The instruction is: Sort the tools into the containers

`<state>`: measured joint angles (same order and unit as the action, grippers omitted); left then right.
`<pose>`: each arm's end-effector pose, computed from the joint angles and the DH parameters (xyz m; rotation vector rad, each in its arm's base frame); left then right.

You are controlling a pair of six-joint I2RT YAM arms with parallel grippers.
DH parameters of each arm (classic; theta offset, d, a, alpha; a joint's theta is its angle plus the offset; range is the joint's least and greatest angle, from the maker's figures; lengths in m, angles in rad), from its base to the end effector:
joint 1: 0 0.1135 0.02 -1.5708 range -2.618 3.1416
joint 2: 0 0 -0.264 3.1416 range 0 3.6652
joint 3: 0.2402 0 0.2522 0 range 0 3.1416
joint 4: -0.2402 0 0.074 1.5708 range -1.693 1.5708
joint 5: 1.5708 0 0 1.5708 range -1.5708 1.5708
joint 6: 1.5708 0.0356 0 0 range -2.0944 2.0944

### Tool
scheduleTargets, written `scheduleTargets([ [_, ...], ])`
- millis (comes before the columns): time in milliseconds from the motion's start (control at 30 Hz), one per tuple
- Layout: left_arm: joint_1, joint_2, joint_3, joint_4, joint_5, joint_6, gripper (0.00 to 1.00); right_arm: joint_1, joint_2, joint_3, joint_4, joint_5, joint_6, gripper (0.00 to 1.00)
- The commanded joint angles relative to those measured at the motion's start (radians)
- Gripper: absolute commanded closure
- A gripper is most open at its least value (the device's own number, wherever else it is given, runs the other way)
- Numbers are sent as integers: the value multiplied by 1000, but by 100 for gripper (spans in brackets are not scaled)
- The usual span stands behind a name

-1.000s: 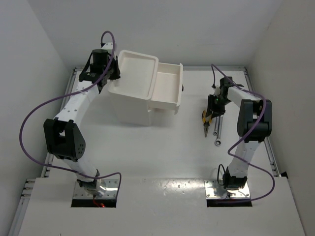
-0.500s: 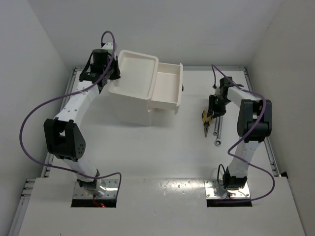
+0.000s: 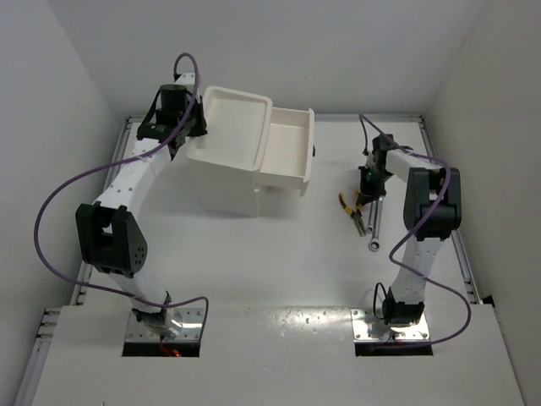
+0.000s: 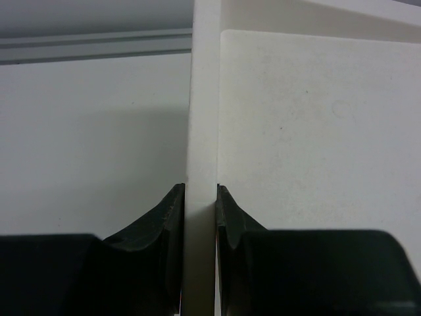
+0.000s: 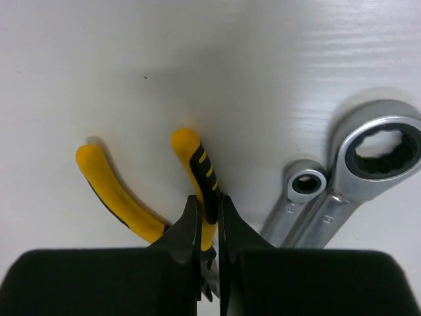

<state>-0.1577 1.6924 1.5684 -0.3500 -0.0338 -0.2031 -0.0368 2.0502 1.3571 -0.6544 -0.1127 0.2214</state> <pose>0.3952 -0.0616 0.3548 -0.0677 2.0487 -0.1906 0.3926 -0.0105 0.1307 0.3581 2.9015 0.1944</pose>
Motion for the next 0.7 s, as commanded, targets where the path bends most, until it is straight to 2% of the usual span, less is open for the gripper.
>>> scheduleTargets([
  [0, -2, 107, -51, -126, -29, -93, 100, 15, 10, 57, 13, -8, 1, 100],
  [133, -2, 107, -51, -126, -29, -93, 100, 2, -128, 76, 27, -184, 67, 100],
  [367, -2, 70, -80, -126, -29, -93, 100, -17, -367, 111, 81, -341, 257, 100],
  [567, -2, 61, -90, -116, -54, -93, 100, 27, -403, 270, 183, -322, 461, 100],
  [667, -2, 61, -90, -116, -54, -93, 100, 96, -332, 425, 112, -180, 556, 100],
])
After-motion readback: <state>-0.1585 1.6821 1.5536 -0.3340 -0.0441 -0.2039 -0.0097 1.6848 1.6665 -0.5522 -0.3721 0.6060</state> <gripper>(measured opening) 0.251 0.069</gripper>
